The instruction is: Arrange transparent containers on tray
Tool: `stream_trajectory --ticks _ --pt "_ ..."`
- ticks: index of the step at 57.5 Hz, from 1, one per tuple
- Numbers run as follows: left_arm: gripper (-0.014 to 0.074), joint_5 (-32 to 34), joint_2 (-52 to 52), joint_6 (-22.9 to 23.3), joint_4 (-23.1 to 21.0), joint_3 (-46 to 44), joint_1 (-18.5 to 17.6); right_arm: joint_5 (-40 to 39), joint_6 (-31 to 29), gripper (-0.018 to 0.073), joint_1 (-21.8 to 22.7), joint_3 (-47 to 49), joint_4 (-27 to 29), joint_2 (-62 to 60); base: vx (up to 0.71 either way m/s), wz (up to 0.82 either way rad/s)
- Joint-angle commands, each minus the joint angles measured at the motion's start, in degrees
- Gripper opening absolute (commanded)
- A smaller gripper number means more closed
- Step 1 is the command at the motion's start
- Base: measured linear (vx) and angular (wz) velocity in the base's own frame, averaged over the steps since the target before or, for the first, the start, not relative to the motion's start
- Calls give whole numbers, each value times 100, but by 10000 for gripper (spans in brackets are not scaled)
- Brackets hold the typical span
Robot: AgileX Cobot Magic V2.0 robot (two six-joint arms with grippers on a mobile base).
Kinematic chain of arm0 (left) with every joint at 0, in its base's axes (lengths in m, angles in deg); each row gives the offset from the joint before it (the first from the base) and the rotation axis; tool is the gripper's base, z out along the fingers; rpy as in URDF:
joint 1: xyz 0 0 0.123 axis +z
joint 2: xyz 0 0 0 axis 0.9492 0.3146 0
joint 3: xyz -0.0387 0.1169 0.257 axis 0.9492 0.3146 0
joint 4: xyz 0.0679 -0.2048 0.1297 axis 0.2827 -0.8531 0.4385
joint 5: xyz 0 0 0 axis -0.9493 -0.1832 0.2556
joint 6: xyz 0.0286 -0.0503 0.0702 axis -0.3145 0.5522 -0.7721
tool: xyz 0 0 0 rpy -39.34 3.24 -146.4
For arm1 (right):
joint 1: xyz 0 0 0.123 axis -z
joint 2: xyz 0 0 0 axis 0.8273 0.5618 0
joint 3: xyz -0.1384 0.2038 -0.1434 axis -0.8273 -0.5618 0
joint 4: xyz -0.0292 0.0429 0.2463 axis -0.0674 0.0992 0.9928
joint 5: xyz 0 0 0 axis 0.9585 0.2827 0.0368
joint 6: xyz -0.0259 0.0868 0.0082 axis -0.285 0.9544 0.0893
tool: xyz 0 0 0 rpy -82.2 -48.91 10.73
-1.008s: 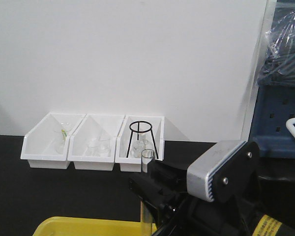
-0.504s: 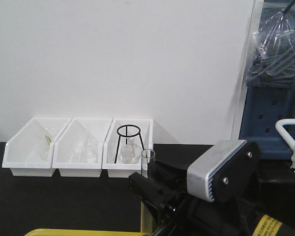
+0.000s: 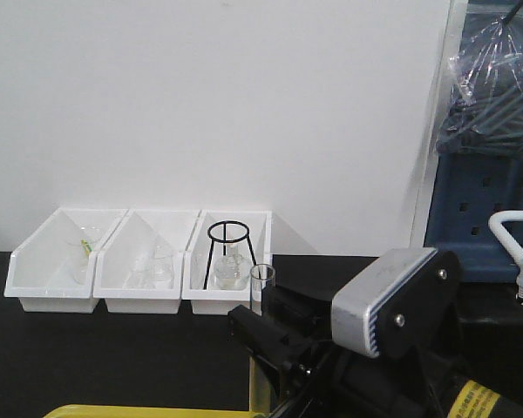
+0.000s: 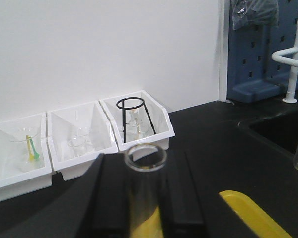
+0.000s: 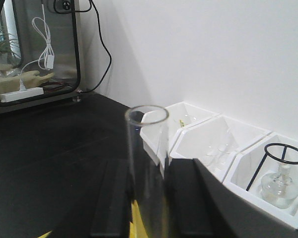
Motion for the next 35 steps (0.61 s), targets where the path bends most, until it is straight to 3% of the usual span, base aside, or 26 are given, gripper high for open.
stream_trajectory --ticks 1,17,29,35 --pt "167 499 52 33 19 -156 -16 -481 -50 230 1 192 -58 -137 0 0" --pt "167 518 111 21 31 -156 -16 -481 -50 230 1 192 -58 -137 0 0" --pt "174 567 762 32 20 -156 -16 -451 -50 230 1 192 -29 -80 0 0" --pt "176 701 1362 45 7 -156 -16 -417 -32 230 1 192 464 96 0 0"
